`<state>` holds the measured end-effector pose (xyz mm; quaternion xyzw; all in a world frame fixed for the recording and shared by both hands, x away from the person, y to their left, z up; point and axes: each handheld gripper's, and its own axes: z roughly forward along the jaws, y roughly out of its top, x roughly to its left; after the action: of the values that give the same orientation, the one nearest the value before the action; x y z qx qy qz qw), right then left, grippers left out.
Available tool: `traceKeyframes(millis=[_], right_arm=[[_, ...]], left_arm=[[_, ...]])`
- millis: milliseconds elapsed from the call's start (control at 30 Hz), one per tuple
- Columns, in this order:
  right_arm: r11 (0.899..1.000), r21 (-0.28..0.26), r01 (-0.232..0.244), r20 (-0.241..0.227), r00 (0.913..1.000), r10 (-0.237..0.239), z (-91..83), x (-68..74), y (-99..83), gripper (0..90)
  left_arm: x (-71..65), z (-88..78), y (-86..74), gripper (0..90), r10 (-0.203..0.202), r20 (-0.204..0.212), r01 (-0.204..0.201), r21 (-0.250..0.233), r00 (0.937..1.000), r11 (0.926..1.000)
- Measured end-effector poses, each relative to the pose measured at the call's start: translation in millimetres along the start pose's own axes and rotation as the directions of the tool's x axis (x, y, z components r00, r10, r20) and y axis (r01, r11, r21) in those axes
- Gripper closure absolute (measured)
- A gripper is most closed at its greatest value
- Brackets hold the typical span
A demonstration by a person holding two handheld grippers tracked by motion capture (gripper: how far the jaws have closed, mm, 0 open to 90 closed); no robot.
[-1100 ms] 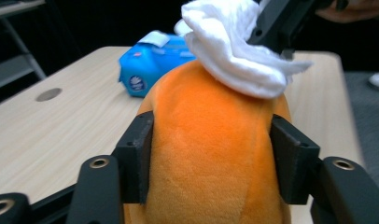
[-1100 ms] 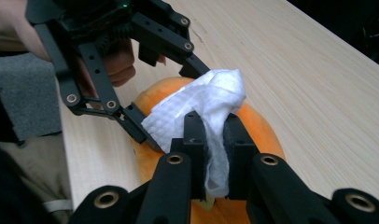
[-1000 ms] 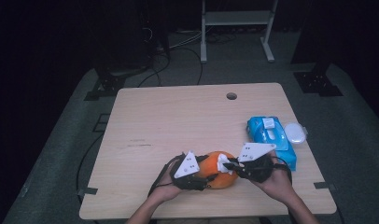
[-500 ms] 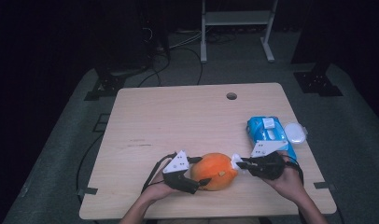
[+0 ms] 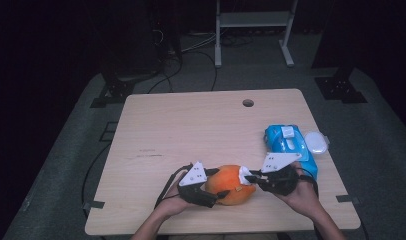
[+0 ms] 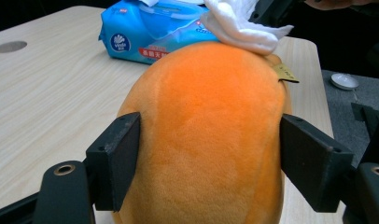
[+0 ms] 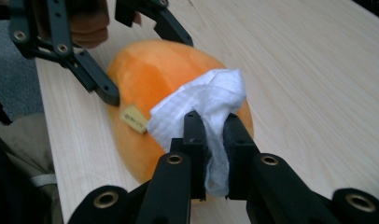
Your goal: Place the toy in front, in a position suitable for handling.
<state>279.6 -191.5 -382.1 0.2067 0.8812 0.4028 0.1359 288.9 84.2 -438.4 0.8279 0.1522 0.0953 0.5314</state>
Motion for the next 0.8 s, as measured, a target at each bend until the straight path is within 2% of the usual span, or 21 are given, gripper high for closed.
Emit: traceKeyframes(millis=[67, 200, 267, 333, 433, 567, 600, 633, 700, 767, 800], right_arm=[[1.0, 0.02, -0.015, 0.02, 0.9997, 0.015, 0.7, -5.5, -7.1, 81.3], [0.997, 0.044, -0.059, 0.031, 0.9979, 0.057, 0.7, -15.8, -21.8, 81.3], [0.997, 0.029, -0.074, 0.019, 0.9971, 0.073, 0.4, -16.8, -21.5, 81.4], [0.998, 0.014, -0.066, 0.019, 0.9976, 0.066, 0.3, -14.5, -16.2, 81.4], [0.998, -0.029, -0.061, -0.015, 0.9981, 0.061, -1.6, -11.9, -9.0, 81.4], [0.995, -0.037, -0.089, -0.044, 0.9952, 0.088, -0.2, -14.2, -13.2, 81.2], [0.995, -0.036, -0.097, -0.046, 0.9944, 0.095, 0.1, -16.2, -15.8, 81.1], [0.995, -0.036, -0.097, -0.046, 0.9944, 0.095, 0.1, -16.2, -15.8, 81.1], [0.992, -0.034, -0.12, -0.046, 0.9919, 0.119, -1.5, -20.9, -22.3, 81.1], [0.991, -0.037, -0.126, -0.044, 0.9912, 0.125, -2.9, -22.2, -22.6, 81.1], [0.991, -0.039, -0.126, -0.045, 0.9912, 0.124, -3.1, -22.0, -21.5, 81.1]], left_arm=[[1.6, -1.2, -1.3, 24.9, -0.014, -0.002, 0.014, 0.0, 0.9999, 0.9999], [2.0, 0.0, -0.9, 24.7, -0.027, -0.001, 0.027, -0.004, 0.9996, 0.9996], [-0.8, 2.8, 1.6, 24.2, -0.031, -0.007, 0.031, -0.005, 0.9995, 0.9995], [-3.5, 4.5, 3.7, 23.6, -0.022, -0.009, 0.022, -0.002, 0.9997, 0.9998], [-5.7, 5.2, 4.7, 23.5, -0.015, -0.006, 0.015, 0.004, 0.9999, 0.9999], [-4.2, 2.7, 4.9, 21.5, -0.025, 0.019, 0.025, 0.004, 0.9995, 0.9997], [-0.5, -0.9, 6.0, 20.2, -0.051, 0.025, 0.051, -0.004, 0.9984, 0.9987], [-0.5, -0.9, 6.0, 18.6, -0.051, 0.025, 0.051, -0.004, 0.9984, 0.9987], [7.0, -4.8, 6.4, 13.4, -0.117, 0.001, 0.117, -0.012, 0.9931, 0.9931], [11.2, -2.4, 3.9, 12.8, -0.163, 0.017, 0.163, 0.001, 0.9865, 0.9867], [11.2, -0.1, 2.2, 14.8, -0.17, 0.025, 0.169, 0.009, 0.9852, 0.9855]])
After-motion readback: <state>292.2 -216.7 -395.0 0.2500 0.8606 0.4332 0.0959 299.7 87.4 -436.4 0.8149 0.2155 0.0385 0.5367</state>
